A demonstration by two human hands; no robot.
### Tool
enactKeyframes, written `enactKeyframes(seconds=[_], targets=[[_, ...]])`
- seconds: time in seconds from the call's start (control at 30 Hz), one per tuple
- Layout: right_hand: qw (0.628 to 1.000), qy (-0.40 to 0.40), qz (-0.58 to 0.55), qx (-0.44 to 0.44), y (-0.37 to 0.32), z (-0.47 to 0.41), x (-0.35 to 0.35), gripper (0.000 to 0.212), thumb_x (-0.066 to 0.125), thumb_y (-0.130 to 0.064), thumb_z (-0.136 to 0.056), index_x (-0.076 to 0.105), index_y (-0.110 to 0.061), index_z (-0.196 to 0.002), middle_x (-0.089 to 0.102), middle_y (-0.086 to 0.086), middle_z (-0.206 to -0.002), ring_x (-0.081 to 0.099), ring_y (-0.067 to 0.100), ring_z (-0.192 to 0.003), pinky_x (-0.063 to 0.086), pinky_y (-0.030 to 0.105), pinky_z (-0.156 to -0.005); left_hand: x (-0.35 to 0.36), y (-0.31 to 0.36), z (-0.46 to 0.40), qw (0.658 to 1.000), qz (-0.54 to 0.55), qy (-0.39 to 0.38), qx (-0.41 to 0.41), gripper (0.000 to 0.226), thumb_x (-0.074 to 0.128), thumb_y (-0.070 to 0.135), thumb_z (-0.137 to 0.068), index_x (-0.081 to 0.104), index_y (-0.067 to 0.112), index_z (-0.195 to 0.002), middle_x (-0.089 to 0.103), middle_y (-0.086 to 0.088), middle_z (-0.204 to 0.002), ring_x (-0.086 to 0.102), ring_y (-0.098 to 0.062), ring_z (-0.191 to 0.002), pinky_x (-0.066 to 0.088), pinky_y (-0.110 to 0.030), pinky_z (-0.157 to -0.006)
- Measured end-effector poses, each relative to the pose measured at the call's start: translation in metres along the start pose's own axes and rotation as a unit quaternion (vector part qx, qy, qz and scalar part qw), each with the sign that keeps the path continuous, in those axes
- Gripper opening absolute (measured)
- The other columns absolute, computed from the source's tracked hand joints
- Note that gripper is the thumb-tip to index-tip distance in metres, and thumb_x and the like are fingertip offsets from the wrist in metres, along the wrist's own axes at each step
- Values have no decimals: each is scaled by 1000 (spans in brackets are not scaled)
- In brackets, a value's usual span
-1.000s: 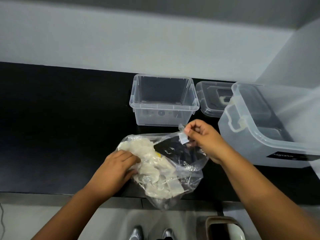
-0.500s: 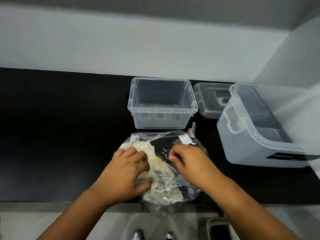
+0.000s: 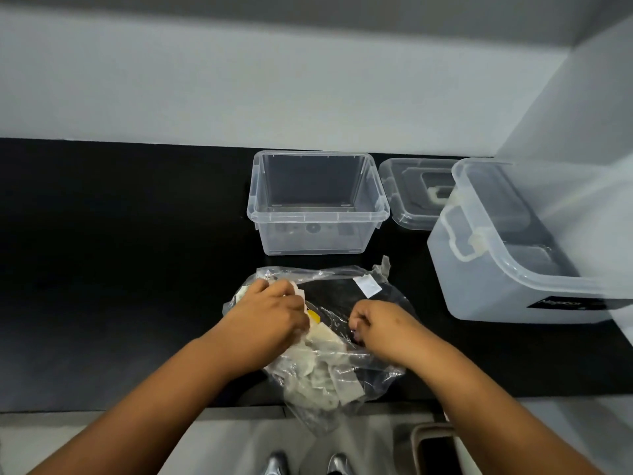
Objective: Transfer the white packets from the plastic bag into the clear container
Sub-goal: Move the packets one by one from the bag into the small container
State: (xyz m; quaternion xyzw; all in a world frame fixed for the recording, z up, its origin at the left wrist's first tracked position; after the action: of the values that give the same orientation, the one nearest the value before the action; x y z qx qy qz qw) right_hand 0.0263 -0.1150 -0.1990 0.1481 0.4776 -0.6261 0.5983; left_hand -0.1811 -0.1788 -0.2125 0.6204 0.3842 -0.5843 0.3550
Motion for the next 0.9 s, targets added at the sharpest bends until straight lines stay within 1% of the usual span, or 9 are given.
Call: enactKeyframes(seconds=[0.07,0.13,0.23,0.33,0.5,0.57,0.67,0.77,0.9], targets=[[1000,2,-4,7,3,-7,2,22,43,-13,-88,58,-26,-79,71,-3,-90,68,20,-81,56,33,-72,6,-2,8,1000,1,-9,-5,28,71,45,-67,63,39,-94,61,17,-113,57,-11,-103,38,-31,-77],[1000,-5,3,-1,3,-11,2,18,54,-16,-90,65,-29,-92,71,-7,-90,66,13,-82,51,21,-69,9,-3,12,1000,-4,-10,-15,57,78,47,-57,61,35,-110,59,11,-128,61,-10,-101,48,-29,-74],[999,-7,26,-19,-1,-14,-1,29,72,-25,-83,66,-26,-110,70,-7,-102,65,9,-95,49,19,-83,14,-2,13,999,-7,-7,-37,84,81,49,-53,54,27,-130,67,13,-114,61,-12,-92,50,-28,-71],[998,-3,53,-32,-5,-15,-3,34,74,-26,-81,65,-25,-114,67,-6,-111,63,11,-102,50,24,-90,11,-2,13,998,-16,15,-56,74,79,51,-57,58,28,-124,64,13,-104,59,-14,-91,48,-30,-74],[996,-12,75,-50,-9,-16,-7,46,76,-35,-79,62,-23,-121,64,-3,-119,60,15,-107,50,28,-92,3,5,26,998,16,55,-19,12,59,42,-79,61,37,-90,56,17,-93,51,-13,-90,34,-32,-75],[997,-17,62,-52,-9,-15,-9,47,77,-39,-77,64,-22,-118,64,-4,-116,59,14,-105,48,25,-86,1,9,33,999,37,38,-3,16,53,50,-83,63,38,-86,57,19,-93,52,-10,-92,33,-31,-76],[997,-10,49,-56,-9,-15,-7,42,78,-40,-76,67,-20,-111,63,-5,-110,59,12,-100,46,23,-80,2,10,39,999,53,11,1,36,42,65,-86,66,39,-85,58,21,-91,50,-5,-93,31,-28,-77],[996,22,56,-62,-10,-15,2,35,78,-40,-75,66,-22,-102,55,-6,-103,55,13,-99,48,28,-84,6,13,38,998,51,17,-11,47,32,62,-93,67,35,-78,59,20,-83,52,-5,-87,38,-28,-73],[995,64,36,-65,-8,-14,7,25,80,-40,-72,63,-27,-84,55,-9,-97,56,11,-93,51,34,-84,4,18,26,995,51,25,-87,48,32,57,-92,65,30,-69,58,15,-72,55,-10,-76,41,-30,-65]])
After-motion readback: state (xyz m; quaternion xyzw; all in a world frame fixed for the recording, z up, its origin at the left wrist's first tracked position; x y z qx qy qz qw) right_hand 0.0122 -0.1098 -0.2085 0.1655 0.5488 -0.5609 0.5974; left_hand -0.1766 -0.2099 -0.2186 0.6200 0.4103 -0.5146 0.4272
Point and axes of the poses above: each hand's wrist, its own z-axis away from the middle knuckle, its own x-axis out of the palm, y = z × x, the point moved 1 cm from there along -z, towards the middle knuckle
